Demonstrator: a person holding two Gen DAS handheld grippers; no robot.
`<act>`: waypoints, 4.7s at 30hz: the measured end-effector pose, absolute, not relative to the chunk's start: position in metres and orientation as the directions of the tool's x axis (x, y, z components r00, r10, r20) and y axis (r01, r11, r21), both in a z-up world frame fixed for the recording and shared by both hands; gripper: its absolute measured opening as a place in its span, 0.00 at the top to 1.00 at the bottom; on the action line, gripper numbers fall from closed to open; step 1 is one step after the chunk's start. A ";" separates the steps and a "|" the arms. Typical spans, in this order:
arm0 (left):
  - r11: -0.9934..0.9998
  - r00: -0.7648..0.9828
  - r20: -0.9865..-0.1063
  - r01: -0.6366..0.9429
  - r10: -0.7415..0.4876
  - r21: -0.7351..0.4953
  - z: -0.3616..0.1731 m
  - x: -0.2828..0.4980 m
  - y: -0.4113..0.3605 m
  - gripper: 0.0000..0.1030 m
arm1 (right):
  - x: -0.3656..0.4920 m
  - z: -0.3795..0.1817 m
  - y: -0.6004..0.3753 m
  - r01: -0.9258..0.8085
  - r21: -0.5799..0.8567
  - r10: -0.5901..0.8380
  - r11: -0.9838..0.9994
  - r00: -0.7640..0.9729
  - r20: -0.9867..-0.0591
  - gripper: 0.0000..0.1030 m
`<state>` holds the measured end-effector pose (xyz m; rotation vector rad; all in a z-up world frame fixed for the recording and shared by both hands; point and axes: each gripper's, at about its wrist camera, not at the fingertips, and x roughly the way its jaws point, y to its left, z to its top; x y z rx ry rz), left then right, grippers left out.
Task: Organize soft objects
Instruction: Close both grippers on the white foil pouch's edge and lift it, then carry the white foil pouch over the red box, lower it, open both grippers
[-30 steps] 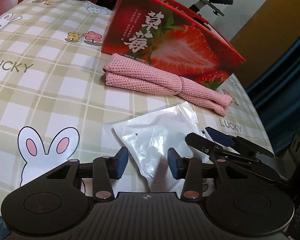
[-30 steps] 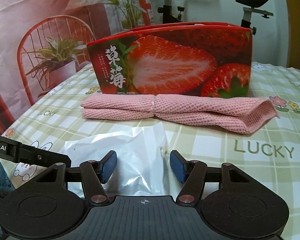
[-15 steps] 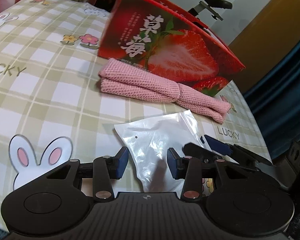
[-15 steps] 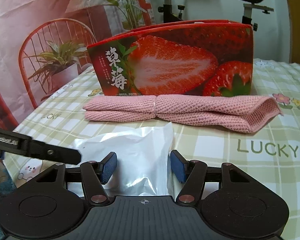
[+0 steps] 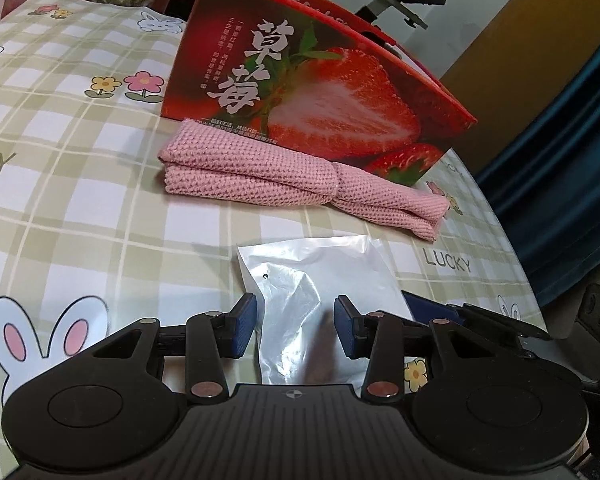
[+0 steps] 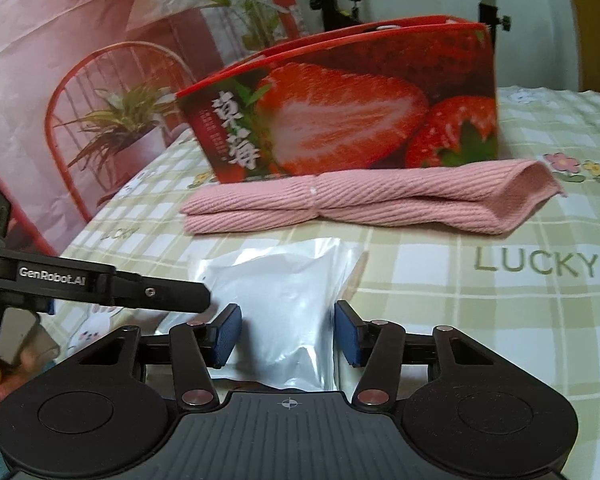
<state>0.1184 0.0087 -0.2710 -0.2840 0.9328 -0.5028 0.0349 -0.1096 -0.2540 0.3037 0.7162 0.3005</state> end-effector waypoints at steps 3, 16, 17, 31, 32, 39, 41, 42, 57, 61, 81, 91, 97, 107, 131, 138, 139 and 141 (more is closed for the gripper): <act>0.845 0.497 -0.684 0.288 -0.534 -0.451 -0.272 0.116 0.012 0.57 | 0.035 -0.253 -0.106 -0.193 0.388 0.404 0.901 0.700 -0.590 0.61; 0.821 0.501 -0.655 0.270 -0.566 -0.503 -0.277 0.115 0.023 0.57 | 0.034 -0.252 -0.097 -0.219 0.326 0.380 0.920 0.708 -0.596 0.62; 0.820 0.502 -0.654 0.269 -0.567 -0.505 -0.277 0.115 0.023 0.57 | 0.034 -0.252 -0.098 -0.220 0.328 0.382 0.919 0.708 -0.594 0.62; 0.814 0.492 -0.651 0.303 -0.579 -0.495 -0.276 0.114 0.017 0.46 | 0.034 -0.253 -0.098 -0.223 0.324 0.381 0.920 0.708 -0.594 0.62; 0.813 0.491 -0.650 0.301 -0.580 -0.498 -0.276 0.114 0.018 0.47 | 0.034 -0.253 -0.098 -0.223 0.323 0.381 0.920 0.709 -0.594 0.62; 0.820 0.491 -0.658 0.300 -0.571 -0.487 -0.276 0.112 0.019 0.49 | 0.032 -0.249 -0.093 -0.239 0.279 0.363 0.930 0.716 -0.597 0.62; 0.820 0.490 -0.659 0.300 -0.571 -0.488 -0.275 0.112 0.017 0.49 | 0.031 -0.246 -0.092 -0.249 0.259 0.357 0.933 0.720 -0.595 0.62; 0.819 0.490 -0.657 0.301 -0.573 -0.489 -0.275 0.112 0.017 0.49 | 0.030 -0.245 -0.091 -0.254 0.250 0.355 0.934 0.722 -0.593 0.62; 0.791 0.521 -0.597 0.363 -0.610 -0.492 -0.243 0.119 0.014 0.49 | 0.033 -0.222 -0.105 -0.232 0.268 0.345 0.935 0.767 -0.540 0.62; 0.778 0.536 -0.566 0.388 -0.627 -0.494 -0.223 0.126 0.012 0.49 | 0.040 -0.208 -0.113 -0.219 0.271 0.334 0.937 0.788 -0.517 0.62; 0.814 0.604 -0.549 0.376 -0.577 -0.442 -0.182 0.165 0.016 0.49 | 0.106 -0.180 -0.113 -0.239 0.188 0.304 0.953 0.777 -0.551 0.74; 0.873 0.529 -0.695 0.265 -0.487 -0.410 -0.234 0.169 0.055 0.44 | 0.105 -0.238 -0.113 -0.115 0.281 0.279 0.953 0.695 -0.662 0.52; 0.839 0.466 -0.698 0.290 -0.544 -0.460 -0.253 0.172 0.045 0.43 | 0.113 -0.246 -0.113 -0.134 0.345 0.340 0.929 0.679 -0.651 0.59; 0.858 0.497 -0.700 0.299 -0.513 -0.417 -0.258 0.184 0.029 0.44 | 0.113 -0.251 -0.118 -0.135 0.360 0.348 0.923 0.692 -0.633 0.60; 0.770 0.619 -0.463 0.454 -0.635 -0.449 -0.152 0.179 0.021 0.57 | 0.114 -0.138 -0.156 -0.188 0.330 0.318 0.925 0.858 -0.403 0.88; 0.787 0.683 -0.402 0.463 -0.610 -0.407 -0.120 0.216 0.008 0.56 | 0.154 -0.101 -0.158 -0.193 0.236 0.268 0.952 0.900 -0.344 0.88; 0.790 0.687 -0.401 0.462 -0.606 -0.403 -0.118 0.223 0.006 0.55 | 0.161 -0.099 -0.158 -0.187 0.237 0.262 0.953 0.902 -0.343 0.88; 0.801 0.696 -0.407 0.449 -0.592 -0.396 -0.117 0.237 0.001 0.56 | 0.176 -0.098 -0.159 -0.174 0.240 0.252 0.955 0.902 -0.349 0.88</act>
